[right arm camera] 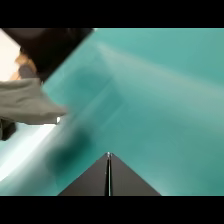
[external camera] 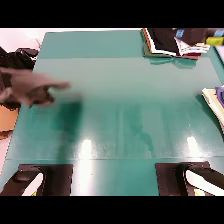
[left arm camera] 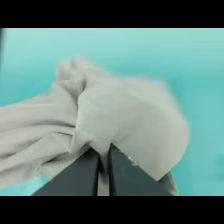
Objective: Fold the shirts.
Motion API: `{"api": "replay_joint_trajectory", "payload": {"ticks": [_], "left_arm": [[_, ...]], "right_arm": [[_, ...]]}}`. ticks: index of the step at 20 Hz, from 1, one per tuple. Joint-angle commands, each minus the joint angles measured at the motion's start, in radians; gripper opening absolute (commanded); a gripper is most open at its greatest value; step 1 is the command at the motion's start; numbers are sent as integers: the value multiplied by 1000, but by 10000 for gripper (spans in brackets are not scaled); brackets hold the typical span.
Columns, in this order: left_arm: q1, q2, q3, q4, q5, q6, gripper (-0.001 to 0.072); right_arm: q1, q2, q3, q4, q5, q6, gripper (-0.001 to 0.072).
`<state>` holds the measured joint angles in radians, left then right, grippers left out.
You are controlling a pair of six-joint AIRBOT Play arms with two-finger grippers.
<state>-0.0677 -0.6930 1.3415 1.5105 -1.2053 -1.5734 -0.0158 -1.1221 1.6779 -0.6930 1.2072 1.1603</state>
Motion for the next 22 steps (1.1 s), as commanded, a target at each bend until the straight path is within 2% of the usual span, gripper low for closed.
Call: {"api": "replay_joint_trajectory", "payload": {"ticks": [1,5,7,9,10,11,14,18,20,22], "left_arm": [[-220,-63,165,-48,39,3,23],[-462,-277,190,-49,63,13,23],[-589,-420,190,-50,92,59,25],[-694,-556,191,-50,175,104,31],[-724,-610,200,-49,219,116,242],[-730,-645,217,-49,238,110,500],[-626,-666,273,-9,191,75,505],[-315,-669,226,-58,-22,3,505],[-193,-669,134,-151,-71,25,505],[-124,-665,29,-248,-84,90,505]], "right_arm": [[-25,1,151,-41,-5,19,21],[-104,1,245,-41,4,38,21],[-136,1,263,-41,14,55,22],[-155,0,263,-41,39,66,21],[-159,-2,263,-42,57,69,21],[-159,-5,263,-42,71,71,21],[-158,-4,262,-42,84,71,21],[-158,-4,262,-43,106,71,21],[-158,-4,243,-42,105,71,22],[-158,-3,212,-42,106,70,21]]}}
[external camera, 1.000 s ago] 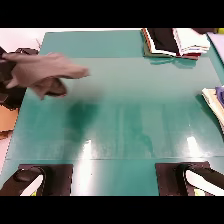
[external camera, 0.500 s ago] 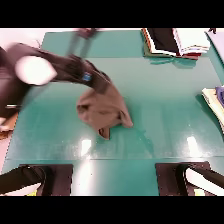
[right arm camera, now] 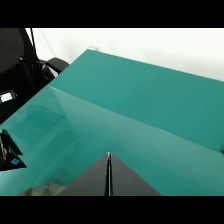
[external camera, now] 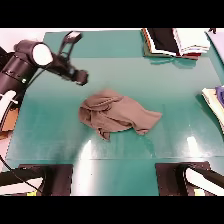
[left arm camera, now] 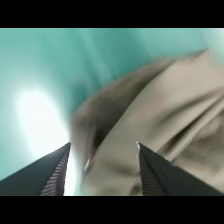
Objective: Fold the shirts.
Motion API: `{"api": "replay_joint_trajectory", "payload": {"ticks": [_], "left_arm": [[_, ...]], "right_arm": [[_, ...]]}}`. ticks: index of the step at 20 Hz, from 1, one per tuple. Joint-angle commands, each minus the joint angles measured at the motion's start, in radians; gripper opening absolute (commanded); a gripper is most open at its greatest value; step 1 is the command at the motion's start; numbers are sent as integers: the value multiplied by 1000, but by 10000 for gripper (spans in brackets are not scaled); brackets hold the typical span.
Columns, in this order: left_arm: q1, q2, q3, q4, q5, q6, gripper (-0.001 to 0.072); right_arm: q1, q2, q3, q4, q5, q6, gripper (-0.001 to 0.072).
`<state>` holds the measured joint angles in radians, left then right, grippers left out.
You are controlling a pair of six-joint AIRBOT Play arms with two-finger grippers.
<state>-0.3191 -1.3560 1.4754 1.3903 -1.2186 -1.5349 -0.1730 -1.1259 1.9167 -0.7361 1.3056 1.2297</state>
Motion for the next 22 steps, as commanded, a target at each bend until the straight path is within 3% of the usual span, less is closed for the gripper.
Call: {"api": "replay_joint_trajectory", "payload": {"ticks": [1,8,10,15,19,20,21,22], "left_arm": [[139,2,-153,-149,-68,80,506],[137,2,-425,-215,89,111,506],[137,2,-450,-282,110,183,506],[137,-1,-467,-311,259,182,505],[137,-1,-467,-352,268,182,498],[137,-1,-467,-351,267,183,309],[137,-1,-467,-351,266,184,32],[137,0,-466,-352,269,193,27]], "right_arm": [[-1,1,-45,2,6,1,21],[-1,0,-148,2,-9,1,21],[-1,0,-169,2,-23,1,21],[-1,0,-179,1,-21,1,22],[-3,0,-180,-37,24,1,21],[-3,0,-180,-64,42,2,21],[-3,0,-180,-97,65,2,22],[-3,0,-183,-128,91,6,22]]}}
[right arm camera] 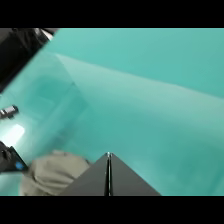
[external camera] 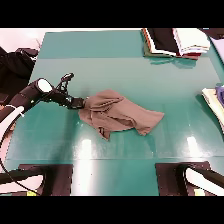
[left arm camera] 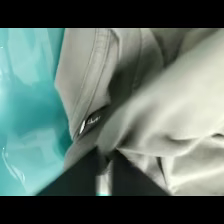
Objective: Fold the shirts.
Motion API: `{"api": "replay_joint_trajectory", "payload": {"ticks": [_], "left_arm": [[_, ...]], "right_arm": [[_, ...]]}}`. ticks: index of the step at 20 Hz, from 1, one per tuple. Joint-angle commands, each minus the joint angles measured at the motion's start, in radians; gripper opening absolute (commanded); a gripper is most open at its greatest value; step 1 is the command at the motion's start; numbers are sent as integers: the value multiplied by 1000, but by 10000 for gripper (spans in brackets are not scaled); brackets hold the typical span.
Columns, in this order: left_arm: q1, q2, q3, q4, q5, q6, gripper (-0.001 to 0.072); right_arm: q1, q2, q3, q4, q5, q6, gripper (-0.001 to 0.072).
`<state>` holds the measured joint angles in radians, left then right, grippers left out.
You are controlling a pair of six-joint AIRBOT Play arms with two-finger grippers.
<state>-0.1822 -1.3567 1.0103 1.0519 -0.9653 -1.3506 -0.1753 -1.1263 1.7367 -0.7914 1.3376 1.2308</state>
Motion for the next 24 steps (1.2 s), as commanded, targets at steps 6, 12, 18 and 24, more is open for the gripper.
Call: {"api": "replay_joint_trajectory", "payload": {"ticks": [6,12,18,24], "left_arm": [[0,3,130,24,-28,8,26],[0,3,171,16,-34,6,27],[0,3,171,16,-39,6,26],[0,111,239,83,-48,-10,25]], "right_arm": [[-138,69,-409,-131,138,26,22],[-230,24,-998,-113,-68,25,514],[-20,-179,-1051,33,-240,-39,403],[60,-111,-814,30,-232,-116,20]]}}
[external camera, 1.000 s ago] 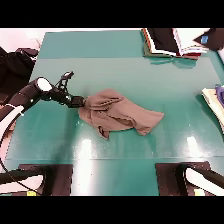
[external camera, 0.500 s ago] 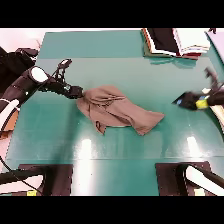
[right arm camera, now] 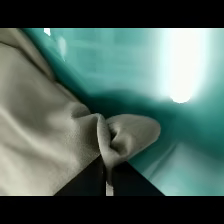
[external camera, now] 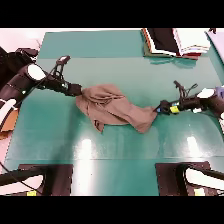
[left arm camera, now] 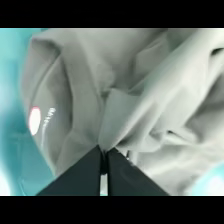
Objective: Fold the shirts.
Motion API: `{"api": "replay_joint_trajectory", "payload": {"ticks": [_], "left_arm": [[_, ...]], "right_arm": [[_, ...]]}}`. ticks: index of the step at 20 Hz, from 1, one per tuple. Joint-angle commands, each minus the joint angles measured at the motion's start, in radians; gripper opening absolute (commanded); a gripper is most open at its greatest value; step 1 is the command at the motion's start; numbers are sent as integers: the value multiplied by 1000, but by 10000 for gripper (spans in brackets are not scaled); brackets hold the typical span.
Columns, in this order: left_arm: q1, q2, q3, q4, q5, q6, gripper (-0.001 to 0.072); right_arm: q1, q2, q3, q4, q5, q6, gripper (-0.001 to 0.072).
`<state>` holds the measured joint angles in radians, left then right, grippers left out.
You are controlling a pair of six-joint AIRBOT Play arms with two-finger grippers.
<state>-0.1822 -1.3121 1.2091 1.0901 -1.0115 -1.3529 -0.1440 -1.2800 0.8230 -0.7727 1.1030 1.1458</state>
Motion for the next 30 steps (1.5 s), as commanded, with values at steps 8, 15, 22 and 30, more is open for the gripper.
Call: {"api": "replay_joint_trajectory", "payload": {"ticks": [8,15,22,30], "left_arm": [[0,521,461,159,-99,-8,25],[0,601,527,156,-263,-37,25],[0,370,79,116,-364,-25,26],[84,91,3,237,-31,-80,583]], "right_arm": [[-81,450,671,11,113,-5,21],[-205,482,891,11,220,87,20],[88,143,831,-349,376,238,20],[63,-200,729,-237,217,294,542]]}}
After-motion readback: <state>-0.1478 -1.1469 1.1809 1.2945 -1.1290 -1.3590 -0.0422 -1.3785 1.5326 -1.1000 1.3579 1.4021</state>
